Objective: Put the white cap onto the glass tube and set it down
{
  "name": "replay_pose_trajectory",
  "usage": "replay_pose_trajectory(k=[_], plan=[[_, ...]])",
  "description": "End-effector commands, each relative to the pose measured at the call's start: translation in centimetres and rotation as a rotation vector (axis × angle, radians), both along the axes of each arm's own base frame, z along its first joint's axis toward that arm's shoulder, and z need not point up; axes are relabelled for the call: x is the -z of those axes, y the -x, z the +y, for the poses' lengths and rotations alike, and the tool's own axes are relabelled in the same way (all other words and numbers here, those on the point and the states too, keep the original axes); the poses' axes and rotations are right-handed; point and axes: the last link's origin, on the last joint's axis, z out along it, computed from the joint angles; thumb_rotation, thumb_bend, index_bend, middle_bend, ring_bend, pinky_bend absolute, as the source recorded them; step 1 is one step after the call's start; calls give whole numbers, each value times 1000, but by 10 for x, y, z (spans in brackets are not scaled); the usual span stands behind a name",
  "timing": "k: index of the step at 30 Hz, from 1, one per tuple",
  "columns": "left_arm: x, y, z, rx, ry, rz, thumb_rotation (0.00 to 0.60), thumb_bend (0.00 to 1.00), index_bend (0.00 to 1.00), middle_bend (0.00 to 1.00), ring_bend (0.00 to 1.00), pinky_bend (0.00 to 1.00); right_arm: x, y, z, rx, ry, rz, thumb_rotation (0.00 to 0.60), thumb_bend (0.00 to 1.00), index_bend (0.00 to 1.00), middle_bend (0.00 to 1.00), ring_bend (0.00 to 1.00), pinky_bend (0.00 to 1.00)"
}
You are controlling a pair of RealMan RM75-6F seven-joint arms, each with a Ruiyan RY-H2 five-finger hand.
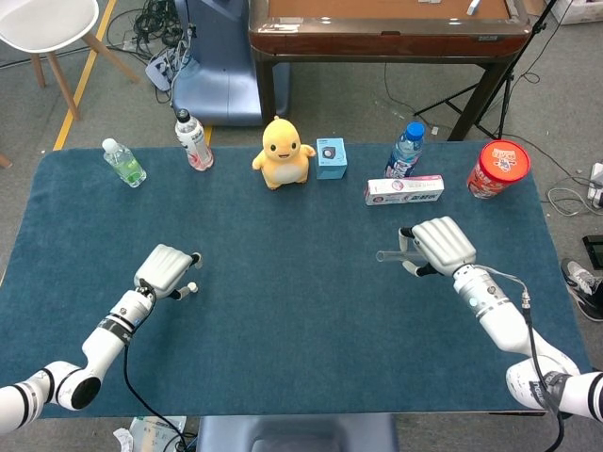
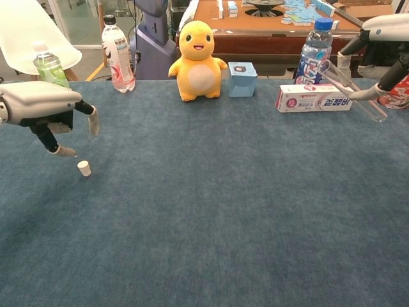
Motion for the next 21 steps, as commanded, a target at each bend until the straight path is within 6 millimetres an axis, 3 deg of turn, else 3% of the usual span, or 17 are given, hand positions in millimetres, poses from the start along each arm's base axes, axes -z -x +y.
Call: replay_pose_trajectory(k=[1, 21], plan=[[6, 3, 0, -6, 6, 22, 600, 213, 400, 1000, 1000, 998, 1, 2, 0, 8, -1, 0, 600, 628, 818, 906, 1000, 1000], [32, 17, 3, -45, 4, 47, 600, 214, 462, 1000, 1000, 1000, 3, 13, 2, 37, -10, 1, 600, 628, 818, 906, 1000, 1000]])
